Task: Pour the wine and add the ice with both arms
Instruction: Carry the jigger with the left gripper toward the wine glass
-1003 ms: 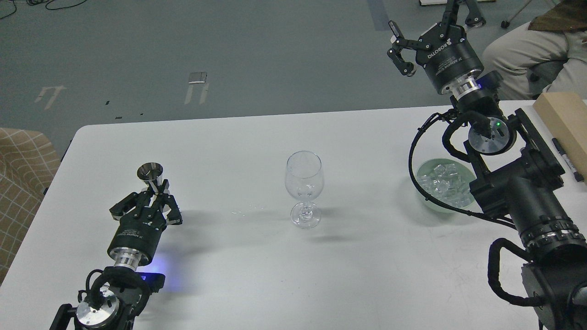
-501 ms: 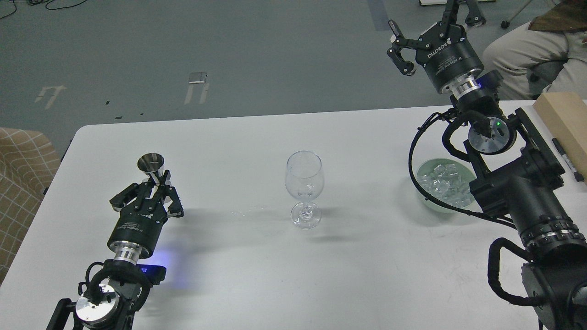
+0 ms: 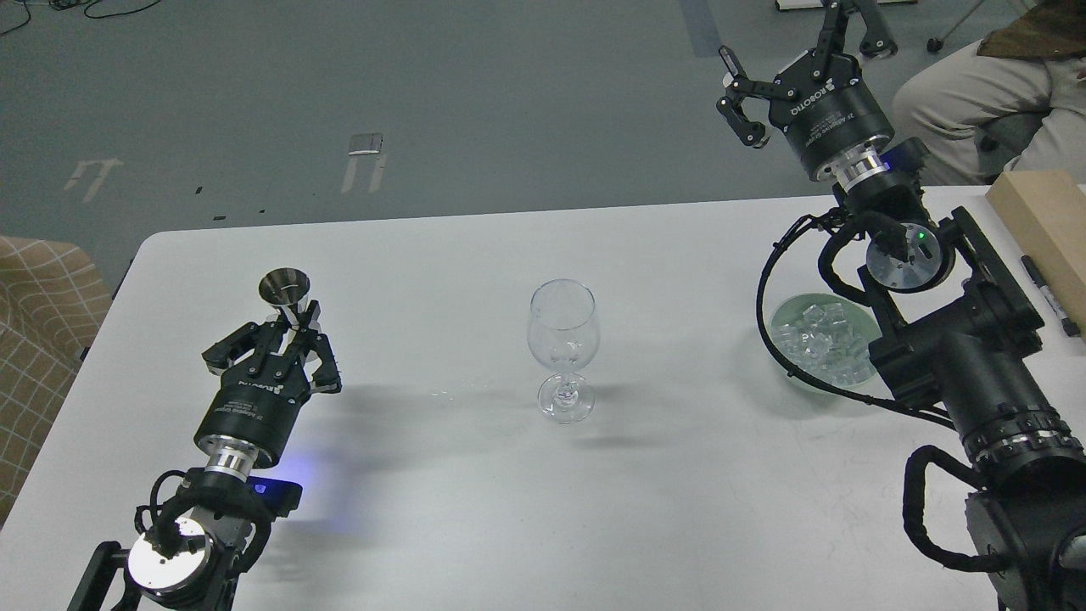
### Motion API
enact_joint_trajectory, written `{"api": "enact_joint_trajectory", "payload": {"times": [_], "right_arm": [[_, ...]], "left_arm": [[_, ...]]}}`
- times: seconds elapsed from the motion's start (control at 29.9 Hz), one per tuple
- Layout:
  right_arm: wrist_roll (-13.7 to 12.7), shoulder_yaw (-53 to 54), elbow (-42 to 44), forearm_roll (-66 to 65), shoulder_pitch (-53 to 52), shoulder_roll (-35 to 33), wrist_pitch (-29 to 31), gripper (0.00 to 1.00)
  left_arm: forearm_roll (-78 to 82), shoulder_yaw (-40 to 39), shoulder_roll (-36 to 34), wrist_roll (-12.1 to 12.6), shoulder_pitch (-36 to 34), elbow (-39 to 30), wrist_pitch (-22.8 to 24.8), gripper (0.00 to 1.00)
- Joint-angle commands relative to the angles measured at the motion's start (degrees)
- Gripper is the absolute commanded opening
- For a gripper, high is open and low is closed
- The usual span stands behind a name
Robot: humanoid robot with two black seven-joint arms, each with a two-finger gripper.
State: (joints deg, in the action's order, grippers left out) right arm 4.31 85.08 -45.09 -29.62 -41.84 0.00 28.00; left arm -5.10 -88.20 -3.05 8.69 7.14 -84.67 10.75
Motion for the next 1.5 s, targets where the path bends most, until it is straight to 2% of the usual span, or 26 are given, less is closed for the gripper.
{"api": "enact_joint_trajectory", "payload": {"times": [0.0, 0.74, 1.07, 1.47], "right_arm": [[0.00, 0.00, 0.00, 0.00, 0.00, 0.00, 0.00, 1.00], [0.00, 0.00, 0.00, 0.00, 0.09, 0.00, 0.00, 1.00], [0.00, 0.09, 0.00, 0.00, 0.09, 0.00, 0.00, 1.00], [0.00, 0.09, 0.00, 0.00, 0.00, 0.00, 0.00, 1.00]], "left_arm": [[0.09, 1.36, -0.90, 0.01, -1.07, -0.06, -0.12, 0.11], [0.79, 6.29, -4.95, 0.10, -5.29, -0.15, 0.15, 0.11], [1.14, 11.12, -7.67, 0.10, -7.66, -0.23, 0.23, 0.11], [3.07, 13.23, -7.94, 0.19, -9.51, -0.23, 0.23, 0.11]]}}
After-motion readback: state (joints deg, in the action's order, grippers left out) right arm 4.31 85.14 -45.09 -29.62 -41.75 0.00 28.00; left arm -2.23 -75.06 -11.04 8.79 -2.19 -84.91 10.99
